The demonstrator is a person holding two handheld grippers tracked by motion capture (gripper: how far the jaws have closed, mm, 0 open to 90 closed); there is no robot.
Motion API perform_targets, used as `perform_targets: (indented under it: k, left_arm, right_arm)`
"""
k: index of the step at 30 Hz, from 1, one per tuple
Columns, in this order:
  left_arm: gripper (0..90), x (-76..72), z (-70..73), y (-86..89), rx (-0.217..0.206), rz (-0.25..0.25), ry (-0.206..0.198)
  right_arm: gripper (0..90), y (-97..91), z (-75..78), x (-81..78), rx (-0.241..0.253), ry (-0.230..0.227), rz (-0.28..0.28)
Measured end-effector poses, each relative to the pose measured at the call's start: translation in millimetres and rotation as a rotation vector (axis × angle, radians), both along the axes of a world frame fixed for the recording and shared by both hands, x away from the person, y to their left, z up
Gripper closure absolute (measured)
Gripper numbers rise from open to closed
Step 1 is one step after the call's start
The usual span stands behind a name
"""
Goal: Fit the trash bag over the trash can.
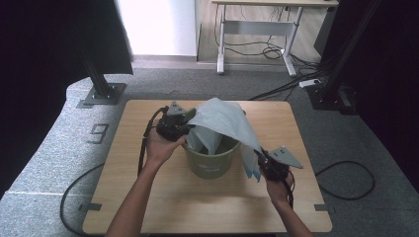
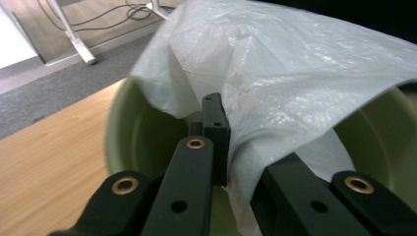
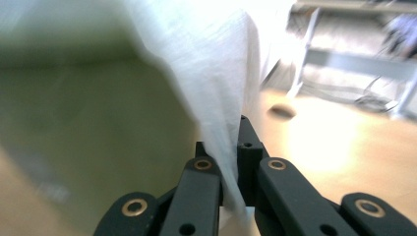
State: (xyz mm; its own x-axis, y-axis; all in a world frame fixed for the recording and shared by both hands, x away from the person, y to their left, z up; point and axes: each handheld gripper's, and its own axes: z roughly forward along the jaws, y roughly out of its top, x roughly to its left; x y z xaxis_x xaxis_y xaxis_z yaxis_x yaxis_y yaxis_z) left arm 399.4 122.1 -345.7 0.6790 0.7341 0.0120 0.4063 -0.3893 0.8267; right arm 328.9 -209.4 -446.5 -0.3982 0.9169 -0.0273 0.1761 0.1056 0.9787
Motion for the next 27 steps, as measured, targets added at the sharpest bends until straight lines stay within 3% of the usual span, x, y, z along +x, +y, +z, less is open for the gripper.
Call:
perform_targets:
  k: [1,2,4,8,10,12,15,17,21,27]
  left_arm:
    - [88.6,1.3,1.1,1.3,-0.001,0.002,-0.001]
    - [88.2,3.4,3.0,3.3,-0.009,0.002,0.002]
    - [88.1,5.2,5.1,3.8,-0.008,0.001,-0.002]
    - [85.3,4.4,5.9,-1.1,-0.005,-0.052,-0.014]
    - [74.1,1.4,6.0,-5.8,0.014,-0.102,-0.027]
    - [60.6,-6.0,8.5,-10.2,0.032,-0.102,-0.078]
    - [38.3,-15.0,18.1,-14.4,0.006,-0.127,-0.098]
    - [30.8,-20.7,24.9,-16.8,0.01,-0.13,-0.123]
    - [23.5,-28.7,34.0,-19.9,0.014,-0.152,-0.152]
    - [17.3,-31.9,34.2,-16.9,0.005,-0.145,-0.165]
  right_arm:
    - [88.2,0.0,0.0,0.0,0.0,0.0,0.0]
    - [88.2,-5.4,16.6,1.3,0.004,-0.037,-0.008]
    - [88.2,-6.6,25.0,1.9,0.003,-0.053,-0.005]
    - [88.3,-6.0,53.4,1.8,-0.008,-0.115,0.009]
    - [88.3,-4.3,62.1,1.4,-0.019,-0.136,0.026]
    - [88.2,-1.3,69.2,0.9,-0.038,-0.149,0.05]
    - [88.2,2.8,72.4,1.0,-0.07,-0.155,0.07]
    - [88.2,4.5,71.7,1.3,-0.088,-0.15,0.077]
    - [88.2,3.5,69.3,3.6,-0.106,-0.13,0.076]
    - [88.4,-10.6,67.2,10.7,-0.107,-0.101,0.03]
